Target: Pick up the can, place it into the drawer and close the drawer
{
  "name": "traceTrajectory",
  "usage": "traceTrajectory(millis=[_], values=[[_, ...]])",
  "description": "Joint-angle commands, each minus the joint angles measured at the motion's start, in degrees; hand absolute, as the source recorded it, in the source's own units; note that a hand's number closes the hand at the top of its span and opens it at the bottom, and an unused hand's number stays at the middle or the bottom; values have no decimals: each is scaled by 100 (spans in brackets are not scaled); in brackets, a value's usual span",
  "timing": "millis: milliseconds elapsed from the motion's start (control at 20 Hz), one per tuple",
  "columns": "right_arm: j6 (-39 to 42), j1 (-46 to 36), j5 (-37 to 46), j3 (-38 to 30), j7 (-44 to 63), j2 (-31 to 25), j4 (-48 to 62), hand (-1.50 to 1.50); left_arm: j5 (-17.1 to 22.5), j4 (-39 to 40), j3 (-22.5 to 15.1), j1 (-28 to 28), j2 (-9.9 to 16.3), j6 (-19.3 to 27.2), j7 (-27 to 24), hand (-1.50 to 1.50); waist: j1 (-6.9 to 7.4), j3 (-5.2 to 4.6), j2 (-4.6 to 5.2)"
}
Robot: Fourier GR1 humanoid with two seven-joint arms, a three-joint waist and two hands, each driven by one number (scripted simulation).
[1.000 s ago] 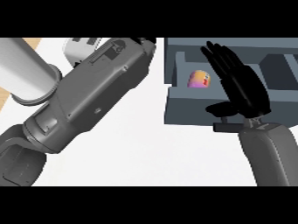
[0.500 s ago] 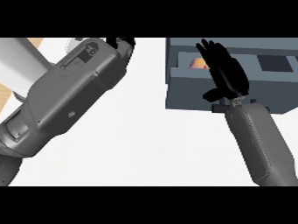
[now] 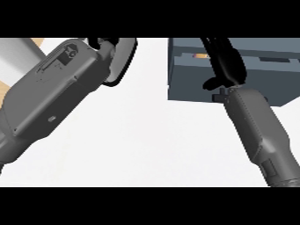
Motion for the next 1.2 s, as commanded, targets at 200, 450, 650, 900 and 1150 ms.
traceTrajectory(millis=[200, 450, 650, 900, 1150], values=[[-887, -727, 100, -383, 61, -30, 1419, -150, -160, -746, -28, 435, 78, 272, 153, -150, 162, 94, 124], [-1584, -985, 128, -564, 111, 20, 1963, -150, -187, -781, 66, 332, 331, 162, 477, -150, 157, 100, 172], [-1481, -1468, 91, -686, 38, -228, 2272, -150, -270, -856, 110, 313, 528, 1, 549, -150, 165, 100, 197], [-1191, -2047, 201, -712, 340, -445, 2548, -150, -321, -1227, 57, 352, 637, 113, 776, -150, 299, 96, 194], [-1218, -2265, 255, -729, 447, -529, 2711, -150, -309, -1310, 159, 379, 817, -63, 861, -150, 358, 97, 232]])
